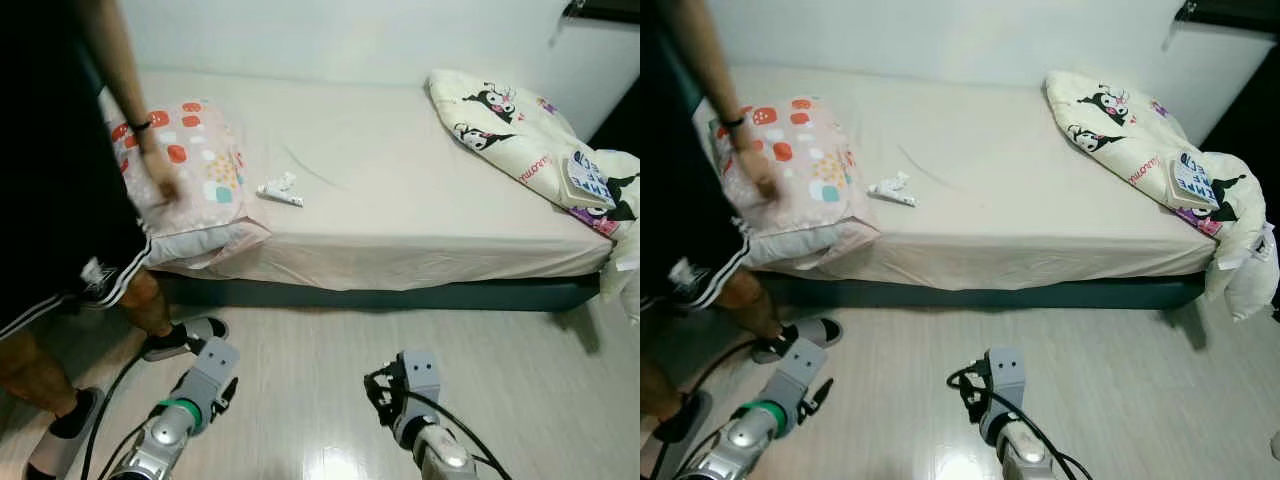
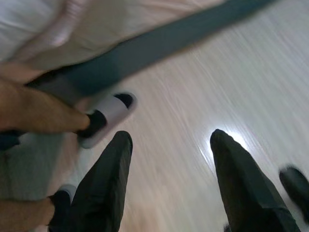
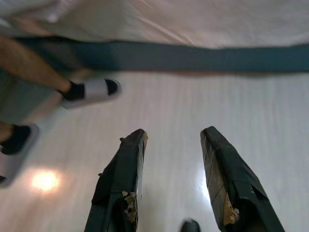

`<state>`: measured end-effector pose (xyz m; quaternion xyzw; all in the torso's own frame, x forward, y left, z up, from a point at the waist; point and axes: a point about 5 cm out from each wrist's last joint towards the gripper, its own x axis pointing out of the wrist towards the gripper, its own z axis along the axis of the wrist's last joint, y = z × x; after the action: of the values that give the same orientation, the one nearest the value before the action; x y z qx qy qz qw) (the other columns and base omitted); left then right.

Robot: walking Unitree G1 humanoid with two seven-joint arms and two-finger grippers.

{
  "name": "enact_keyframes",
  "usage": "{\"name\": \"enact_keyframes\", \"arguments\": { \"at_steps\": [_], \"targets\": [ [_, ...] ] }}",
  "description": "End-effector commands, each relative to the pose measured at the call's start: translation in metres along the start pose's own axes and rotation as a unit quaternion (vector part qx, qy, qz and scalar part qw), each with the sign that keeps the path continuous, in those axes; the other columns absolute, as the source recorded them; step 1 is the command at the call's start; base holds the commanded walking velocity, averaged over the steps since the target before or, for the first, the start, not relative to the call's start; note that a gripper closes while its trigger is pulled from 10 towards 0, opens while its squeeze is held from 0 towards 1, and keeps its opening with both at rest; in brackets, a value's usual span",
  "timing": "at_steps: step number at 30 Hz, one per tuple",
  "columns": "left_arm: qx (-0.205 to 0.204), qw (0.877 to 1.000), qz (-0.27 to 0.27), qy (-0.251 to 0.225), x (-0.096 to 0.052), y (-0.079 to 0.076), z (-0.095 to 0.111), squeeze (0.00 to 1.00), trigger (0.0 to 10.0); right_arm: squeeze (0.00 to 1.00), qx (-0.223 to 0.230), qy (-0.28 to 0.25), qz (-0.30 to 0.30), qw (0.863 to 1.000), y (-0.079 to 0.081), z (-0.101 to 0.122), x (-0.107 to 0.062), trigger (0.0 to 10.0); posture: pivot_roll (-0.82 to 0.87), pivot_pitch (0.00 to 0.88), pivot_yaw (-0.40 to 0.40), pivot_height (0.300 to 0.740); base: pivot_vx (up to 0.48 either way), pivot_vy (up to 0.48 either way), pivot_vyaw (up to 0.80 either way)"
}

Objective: Clean up the room

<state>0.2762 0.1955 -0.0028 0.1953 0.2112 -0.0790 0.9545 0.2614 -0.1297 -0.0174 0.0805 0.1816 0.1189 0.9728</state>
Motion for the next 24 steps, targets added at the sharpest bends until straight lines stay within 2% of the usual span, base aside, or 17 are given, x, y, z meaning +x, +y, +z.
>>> {"name": "enact_keyframes", "arguments": {
  "at_steps": [1, 3, 6, 12, 17, 24],
  "targets": [
    [-0.016, 1.0, 0.003, -0.022, 0.001, 0.003, 0.008, 0.0, 10.0, 0.0, 0.011, -0.026, 0.005, 1.0, 0.003, 0.01, 0.004, 10.0, 0.19, 0.085, -0.044, 0.74, 0.0, 0.0, 0.0],
    [-0.015, 0.999, 0.008, -0.043, 0.005, 0.004, 0.02, 0.0, 10.0, 0.0, 0.007, -0.037, 0.006, 0.999, 0.003, 0.016, 0.007, 10.0, 0.18, 0.075, -0.045, 0.74, 0.0, 0.0, 0.0],
    [-0.019, 0.998, 0.012, -0.05, 0.007, 0.002, 0.026, 0.0, 10.0, 0.0, 0.009, -0.039, -0.003, 0.999, -0.001, 0.017, 0.006, 10.0, 0.15, 0.09, -0.051, 0.74, 0.0, 0.0, 0.14],
    [-0.028, 0.997, 0.007, -0.07, 0.008, -0.004, 0.036, 0.0, 10.0, 0.0, -0.024, -0.042, -0.021, 0.999, -0.005, 0.016, 0.002, 10.0, 0.13, 0.109, -0.031, 0.74, 0.0, 0.0, 0.77],
    [-0.019, 0.997, 0.003, -0.071, 0.007, -0.004, 0.035, 0.0, 10.0, 0.0, 0.001, -0.046, -0.033, 0.998, -0.006, 0.013, 0.0, 10.0, 0.12, 0.114, -0.025, 0.74, 0.0, 0.0, 0.74],
    [-0.004, 0.997, 0.023, -0.071, 0.008, 0.002, 0.039, 0.0, 10.0, 0.0, -0.009, -0.037, -0.026, 0.999, -0.002, 0.012, 0.002, 10.0, 0.15, 0.112, -0.013, 0.74, 0.48, 0.0, 0.68]
  ]
}}
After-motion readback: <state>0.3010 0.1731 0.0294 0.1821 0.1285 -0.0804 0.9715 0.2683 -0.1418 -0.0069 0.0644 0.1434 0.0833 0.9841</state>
